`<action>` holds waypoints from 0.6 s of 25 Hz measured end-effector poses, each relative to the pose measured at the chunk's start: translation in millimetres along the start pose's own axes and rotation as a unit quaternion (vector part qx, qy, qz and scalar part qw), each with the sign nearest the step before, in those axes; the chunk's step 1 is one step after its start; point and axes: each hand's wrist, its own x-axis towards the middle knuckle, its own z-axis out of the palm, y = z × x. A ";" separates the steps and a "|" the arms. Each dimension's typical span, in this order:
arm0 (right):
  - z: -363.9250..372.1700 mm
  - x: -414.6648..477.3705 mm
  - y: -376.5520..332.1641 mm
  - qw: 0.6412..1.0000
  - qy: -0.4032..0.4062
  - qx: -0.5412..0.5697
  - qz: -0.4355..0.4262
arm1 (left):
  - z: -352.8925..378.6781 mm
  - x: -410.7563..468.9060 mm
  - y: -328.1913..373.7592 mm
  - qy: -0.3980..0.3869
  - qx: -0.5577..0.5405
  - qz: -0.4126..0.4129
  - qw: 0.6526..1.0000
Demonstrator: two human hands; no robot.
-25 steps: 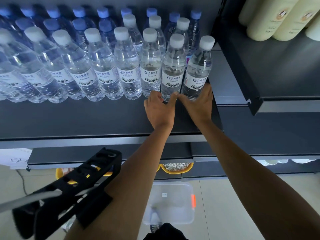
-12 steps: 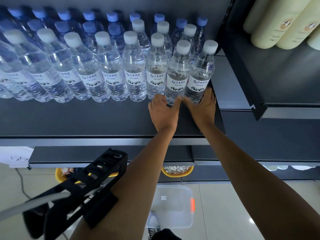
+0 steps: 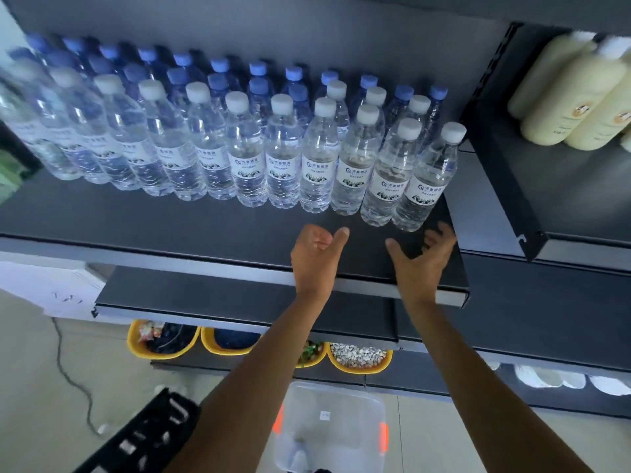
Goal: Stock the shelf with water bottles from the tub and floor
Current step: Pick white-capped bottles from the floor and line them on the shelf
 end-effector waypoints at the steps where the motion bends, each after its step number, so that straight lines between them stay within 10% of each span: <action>1: 3.5 -19.5 -1.3 1.000 0.001 0.011 -0.014 | -15.2 -3.7 -2.3 0.016 -0.011 0.004 1.000; 15: 218.7 -304.6 -29.5 0.887 -0.417 0.007 -0.197 | -359.7 -51.1 -110.7 0.280 -0.016 -0.023 0.960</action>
